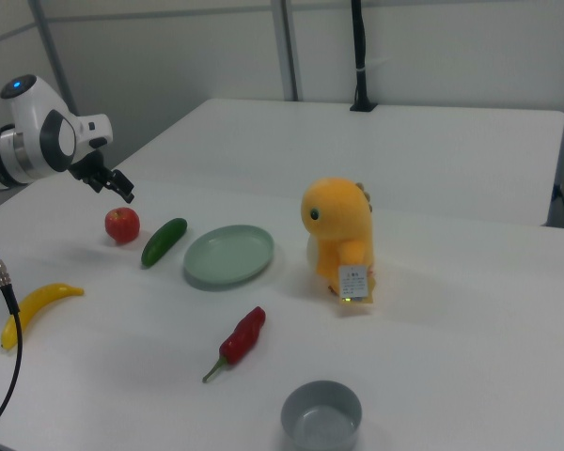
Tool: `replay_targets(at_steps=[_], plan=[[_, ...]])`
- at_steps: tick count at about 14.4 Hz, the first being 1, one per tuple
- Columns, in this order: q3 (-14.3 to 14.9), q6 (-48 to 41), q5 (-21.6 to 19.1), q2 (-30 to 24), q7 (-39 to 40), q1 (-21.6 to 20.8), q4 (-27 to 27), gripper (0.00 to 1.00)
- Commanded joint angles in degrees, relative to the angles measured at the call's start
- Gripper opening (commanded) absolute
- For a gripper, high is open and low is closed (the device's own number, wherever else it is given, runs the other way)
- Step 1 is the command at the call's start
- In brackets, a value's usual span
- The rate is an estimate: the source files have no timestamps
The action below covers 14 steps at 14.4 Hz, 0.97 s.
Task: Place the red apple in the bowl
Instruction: 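Lower the open gripper around the red apple and close it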
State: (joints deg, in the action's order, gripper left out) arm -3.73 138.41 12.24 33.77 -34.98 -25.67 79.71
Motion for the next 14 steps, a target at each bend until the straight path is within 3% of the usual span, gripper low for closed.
replay_targets(at_steps=[1,4,14], plan=[[2.23,1.07,1.65,4.54,-2.47,-2.89,-4.55,1.0],[2.67,1.59,1.74,8.13,-2.47,-2.98,-7.71,1.0],[2.67,5.81,3.58,11.4,-2.38,-4.39,-7.99,1.0]])
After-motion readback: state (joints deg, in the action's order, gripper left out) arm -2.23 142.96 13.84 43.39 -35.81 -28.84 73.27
